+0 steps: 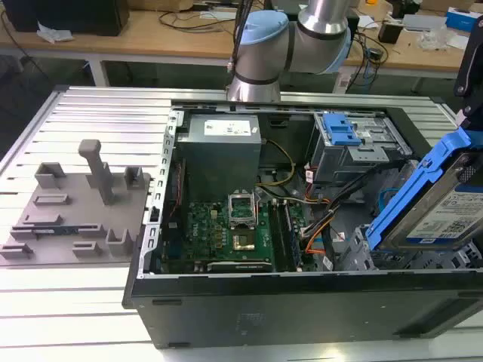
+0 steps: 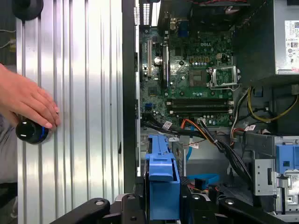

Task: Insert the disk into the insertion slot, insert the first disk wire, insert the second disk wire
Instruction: 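Insert the disk into the insertion slot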

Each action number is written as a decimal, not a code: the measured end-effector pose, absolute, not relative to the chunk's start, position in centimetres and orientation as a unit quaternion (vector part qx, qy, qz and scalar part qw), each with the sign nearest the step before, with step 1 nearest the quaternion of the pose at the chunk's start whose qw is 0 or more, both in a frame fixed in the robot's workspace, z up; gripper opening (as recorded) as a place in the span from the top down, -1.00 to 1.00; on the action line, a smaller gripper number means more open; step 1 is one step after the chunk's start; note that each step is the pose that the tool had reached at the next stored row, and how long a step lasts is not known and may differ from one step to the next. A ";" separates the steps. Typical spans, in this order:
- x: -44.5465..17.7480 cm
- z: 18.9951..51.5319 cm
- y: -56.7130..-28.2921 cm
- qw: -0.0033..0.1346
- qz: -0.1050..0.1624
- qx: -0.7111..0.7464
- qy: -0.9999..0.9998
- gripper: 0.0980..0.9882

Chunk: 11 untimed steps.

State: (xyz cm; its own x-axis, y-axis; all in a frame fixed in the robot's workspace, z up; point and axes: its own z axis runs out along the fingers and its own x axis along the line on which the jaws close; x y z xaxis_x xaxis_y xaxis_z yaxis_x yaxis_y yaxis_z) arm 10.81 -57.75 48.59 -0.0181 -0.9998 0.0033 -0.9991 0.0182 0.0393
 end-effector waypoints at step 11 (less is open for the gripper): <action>10.8 48.6 -57.8 0.009 -0.017 0.701 -0.713 0.40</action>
State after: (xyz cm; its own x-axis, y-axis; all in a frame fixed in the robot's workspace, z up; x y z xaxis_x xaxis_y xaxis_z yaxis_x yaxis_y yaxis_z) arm 10.77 -57.76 48.59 -0.0183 -0.9998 -0.0109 -0.9991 0.0178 0.0372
